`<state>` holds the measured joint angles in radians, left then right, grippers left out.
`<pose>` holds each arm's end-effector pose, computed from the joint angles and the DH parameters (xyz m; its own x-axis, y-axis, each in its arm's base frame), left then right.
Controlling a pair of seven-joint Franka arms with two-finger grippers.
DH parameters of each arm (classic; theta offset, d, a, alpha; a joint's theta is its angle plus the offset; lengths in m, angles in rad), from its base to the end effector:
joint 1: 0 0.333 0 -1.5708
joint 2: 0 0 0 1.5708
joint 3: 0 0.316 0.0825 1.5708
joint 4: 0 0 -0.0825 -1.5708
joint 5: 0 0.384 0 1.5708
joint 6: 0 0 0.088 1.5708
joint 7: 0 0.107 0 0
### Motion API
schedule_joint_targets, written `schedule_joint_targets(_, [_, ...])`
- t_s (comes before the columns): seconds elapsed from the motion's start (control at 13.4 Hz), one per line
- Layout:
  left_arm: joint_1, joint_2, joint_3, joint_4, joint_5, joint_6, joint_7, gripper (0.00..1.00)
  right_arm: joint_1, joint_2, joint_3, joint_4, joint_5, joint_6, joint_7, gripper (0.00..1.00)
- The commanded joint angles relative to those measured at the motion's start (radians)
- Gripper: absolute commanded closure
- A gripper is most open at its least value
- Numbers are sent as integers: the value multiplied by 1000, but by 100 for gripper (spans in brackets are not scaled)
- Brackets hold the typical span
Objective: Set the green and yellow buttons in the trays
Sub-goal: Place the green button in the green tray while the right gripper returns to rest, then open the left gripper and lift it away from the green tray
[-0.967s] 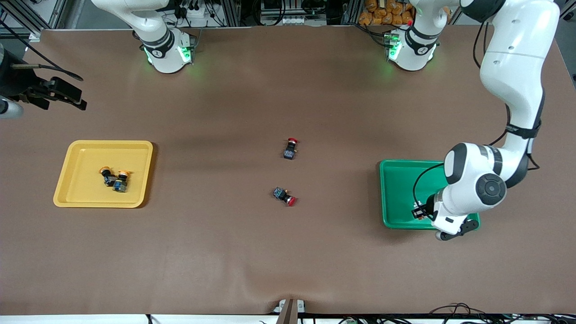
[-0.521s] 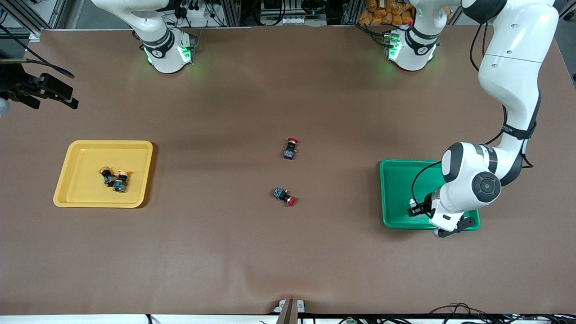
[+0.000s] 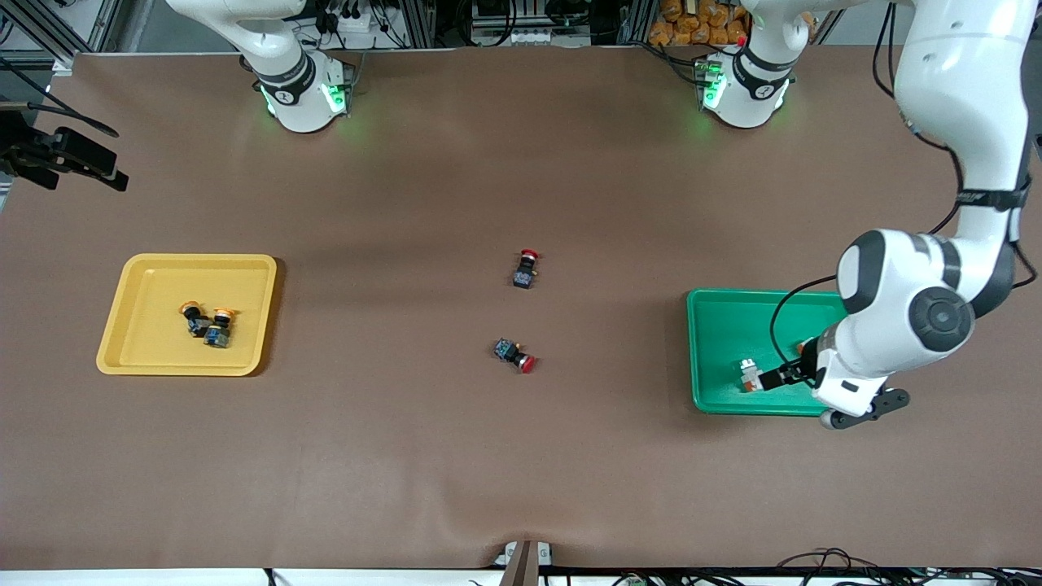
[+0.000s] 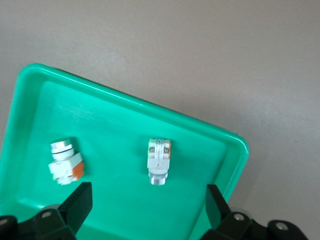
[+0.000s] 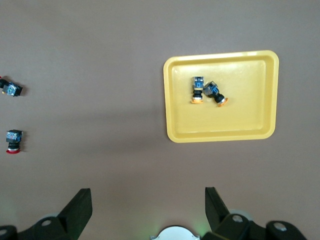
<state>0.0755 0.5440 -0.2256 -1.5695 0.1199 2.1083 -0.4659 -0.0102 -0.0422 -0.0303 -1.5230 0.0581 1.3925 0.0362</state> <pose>0.6890 -0.0763 0.3330 0.9591 0.2830 0.0033 0.2829 -0.9590 0.0157 0.5222 -0.0145 0.6547 0.9938 -0.0660 -0.0900 -0.0712 -0.9959 -0.0559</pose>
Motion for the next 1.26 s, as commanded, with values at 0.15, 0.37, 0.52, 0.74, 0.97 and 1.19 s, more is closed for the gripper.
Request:
schedule_joint_targets(0.15, [7,-87,0,2,6,-73,61,0,-16,13,17,29,-9,-6,-6,0])
schedule_joint_targets(0.37, [10,-142,0,5,4,-131,62,0,-10,13,21,29,-9,-6,-6,0])
schedule_joint_targets(0.52, [18,-168,-1,40,6,-210,69,0,-10,13,23,29,-9,-6,-6,0])
schedule_joint_targets(0.74, [17,-173,-14,155,3,-358,78,0,-13,13,23,29,-7,-1,-4,0])
schedule_joint_targets(0.97, [9,-177,-17,204,0,-459,82,0,-14,13,23,27,-6,3,-6,0])
schedule_joint_targets(1.19, [13,-235,-20,207,-5,-472,190,0,-14,12,21,26,-6,3,-4,0])
